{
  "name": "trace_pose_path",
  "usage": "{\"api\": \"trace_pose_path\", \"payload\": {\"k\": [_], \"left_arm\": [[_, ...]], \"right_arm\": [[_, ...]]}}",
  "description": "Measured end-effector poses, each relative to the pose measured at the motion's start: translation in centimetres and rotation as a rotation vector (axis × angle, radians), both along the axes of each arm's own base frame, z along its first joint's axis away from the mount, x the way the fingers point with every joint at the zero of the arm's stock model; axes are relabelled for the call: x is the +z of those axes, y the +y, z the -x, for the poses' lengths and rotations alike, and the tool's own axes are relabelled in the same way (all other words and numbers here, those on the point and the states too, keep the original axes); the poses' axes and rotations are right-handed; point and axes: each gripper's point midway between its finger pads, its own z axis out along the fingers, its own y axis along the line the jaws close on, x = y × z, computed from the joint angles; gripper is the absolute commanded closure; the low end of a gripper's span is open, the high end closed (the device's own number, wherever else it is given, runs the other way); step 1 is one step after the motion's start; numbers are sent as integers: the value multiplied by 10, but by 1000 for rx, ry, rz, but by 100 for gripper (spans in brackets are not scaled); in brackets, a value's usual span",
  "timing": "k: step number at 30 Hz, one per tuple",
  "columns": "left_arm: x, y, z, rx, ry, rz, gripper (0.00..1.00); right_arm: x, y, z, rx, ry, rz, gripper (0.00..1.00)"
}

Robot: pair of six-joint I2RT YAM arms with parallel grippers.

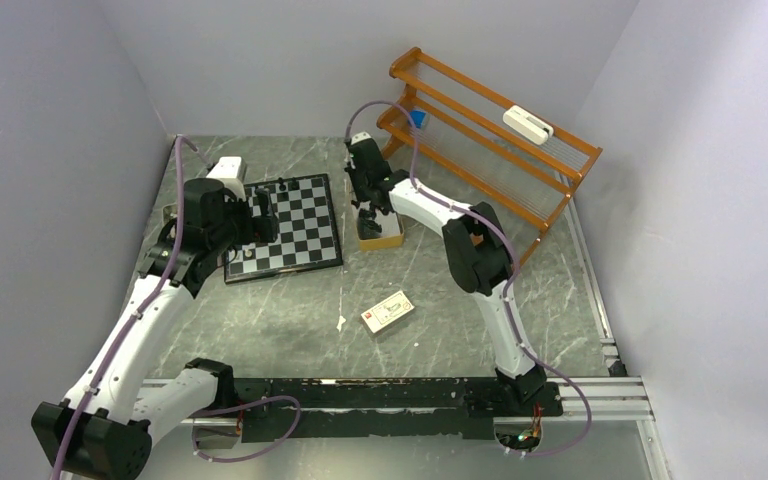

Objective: Set up the chess pieces on the board
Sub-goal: Pick up the chess piece from the storage box, then place the chess piece on the chessboard.

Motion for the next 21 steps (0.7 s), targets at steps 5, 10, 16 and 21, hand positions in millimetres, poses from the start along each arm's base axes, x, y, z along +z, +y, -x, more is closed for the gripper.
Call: {"api": "trace_pose_path", "payload": {"k": [5, 10, 16, 21], "left_arm": [[0, 1, 0, 7, -2, -3, 2], [0, 3, 0, 14, -4, -7, 2], [2, 6, 0, 29, -10, -12, 2], [3, 7, 0, 40, -14, -14, 2]], "right_arm": [[41, 22, 1, 31, -62, -44, 85], [75, 47, -2, 70, -143, -91, 86], [90, 70, -2, 128, -213, -128, 86], [94, 90, -15, 172, -283, -184, 85]]}}
